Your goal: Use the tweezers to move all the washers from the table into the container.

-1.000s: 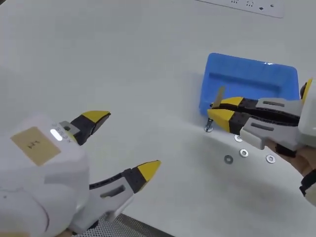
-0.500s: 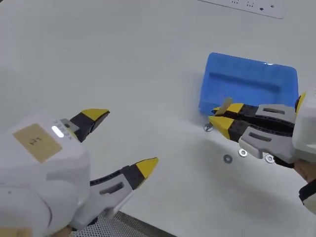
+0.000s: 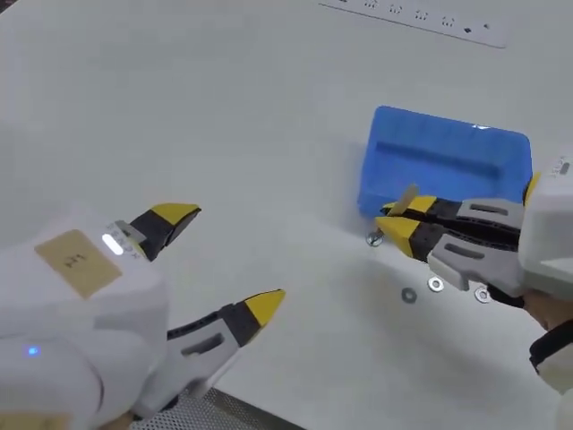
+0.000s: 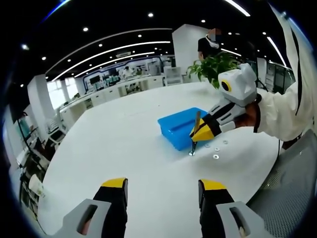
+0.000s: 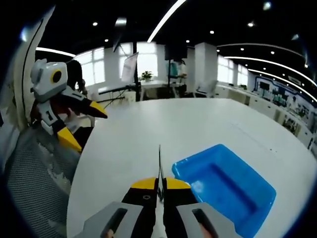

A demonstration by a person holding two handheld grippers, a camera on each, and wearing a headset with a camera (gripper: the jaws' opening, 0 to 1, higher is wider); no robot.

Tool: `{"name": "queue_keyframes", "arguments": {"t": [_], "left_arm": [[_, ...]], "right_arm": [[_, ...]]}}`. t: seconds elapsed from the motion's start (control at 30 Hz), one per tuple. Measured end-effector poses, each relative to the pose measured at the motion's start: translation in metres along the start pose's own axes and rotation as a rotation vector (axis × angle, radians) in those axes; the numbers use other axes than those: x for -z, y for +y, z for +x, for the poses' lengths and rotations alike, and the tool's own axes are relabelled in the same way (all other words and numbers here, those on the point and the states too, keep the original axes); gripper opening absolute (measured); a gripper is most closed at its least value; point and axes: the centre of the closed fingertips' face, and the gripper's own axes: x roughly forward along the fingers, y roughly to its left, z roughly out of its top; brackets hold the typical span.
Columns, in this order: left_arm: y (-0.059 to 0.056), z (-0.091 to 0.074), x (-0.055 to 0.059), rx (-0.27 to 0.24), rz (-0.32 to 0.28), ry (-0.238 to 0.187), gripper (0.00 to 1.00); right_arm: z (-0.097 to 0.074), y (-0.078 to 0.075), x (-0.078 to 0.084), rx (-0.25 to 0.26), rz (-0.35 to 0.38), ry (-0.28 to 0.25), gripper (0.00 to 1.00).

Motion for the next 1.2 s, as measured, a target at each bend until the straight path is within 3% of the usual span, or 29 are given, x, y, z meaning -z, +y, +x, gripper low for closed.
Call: {"name": "queue_keyframes", "arguments": {"t": [0.37, 0.47, 0.77, 1.2], "left_arm": [[0.0022, -0.0017, -0.0014, -0.012, 0.002, -0.011, 0.56], [0.0019, -0.0015, -0.001, -0.011, 0.004, -0.009, 0.56], [0.0019, -0.0001, 0.0005, -0.012, 0.003, -0.002, 0.55], [0.0018, 0.0005, 0.0011, -0.012, 0.005, 0.002, 0.55]], "right_arm": [[-0.0049, -0.0005, -0.0055, 0.015, 0.007, -0.013, 0.0], [-0.0036, 0.0019, -0.0043, -0.006, 0.071, -0.017, 0.02], [-0.0013, -0.0009, -0.0006, 0.006, 0.018, -0.004, 0.03], [-0.0022, 0.0029, 0.0037, 0.001, 0.026, 0.023, 0.03]]}}
